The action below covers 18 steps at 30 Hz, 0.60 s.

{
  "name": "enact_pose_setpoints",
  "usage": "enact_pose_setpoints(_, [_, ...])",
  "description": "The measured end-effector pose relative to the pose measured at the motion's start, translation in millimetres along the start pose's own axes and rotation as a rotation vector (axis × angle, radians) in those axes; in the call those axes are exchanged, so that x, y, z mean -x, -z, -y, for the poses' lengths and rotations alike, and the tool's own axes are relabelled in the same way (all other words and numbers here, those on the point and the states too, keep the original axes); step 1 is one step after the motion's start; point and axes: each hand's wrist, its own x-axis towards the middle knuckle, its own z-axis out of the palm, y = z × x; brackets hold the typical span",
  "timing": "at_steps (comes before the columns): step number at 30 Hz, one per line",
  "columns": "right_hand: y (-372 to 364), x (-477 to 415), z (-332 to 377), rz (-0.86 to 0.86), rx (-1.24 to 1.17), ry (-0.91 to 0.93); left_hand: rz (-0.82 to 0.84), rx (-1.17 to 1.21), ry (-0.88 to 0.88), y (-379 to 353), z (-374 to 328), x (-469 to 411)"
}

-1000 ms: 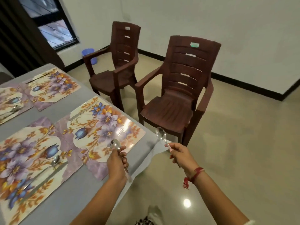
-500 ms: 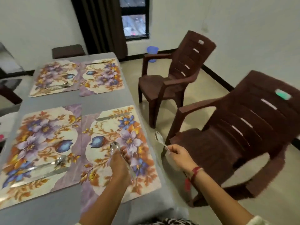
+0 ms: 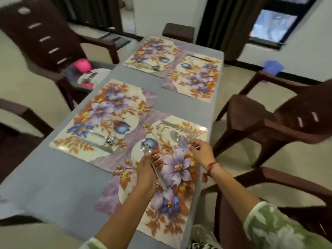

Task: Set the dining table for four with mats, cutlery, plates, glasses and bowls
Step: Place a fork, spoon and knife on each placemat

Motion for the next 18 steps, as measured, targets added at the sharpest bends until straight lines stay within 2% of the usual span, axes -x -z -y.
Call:
enact_pose_setpoints(9, [-26,-94,4,0.241,0.243,0.326,-0.363,0.070,-0.153,-29,9,-8])
enact_pose_setpoints(18, [-12,-103,3,0.203,0.675,0.545,-0.448,0.198,-0.221,-65,15,-12])
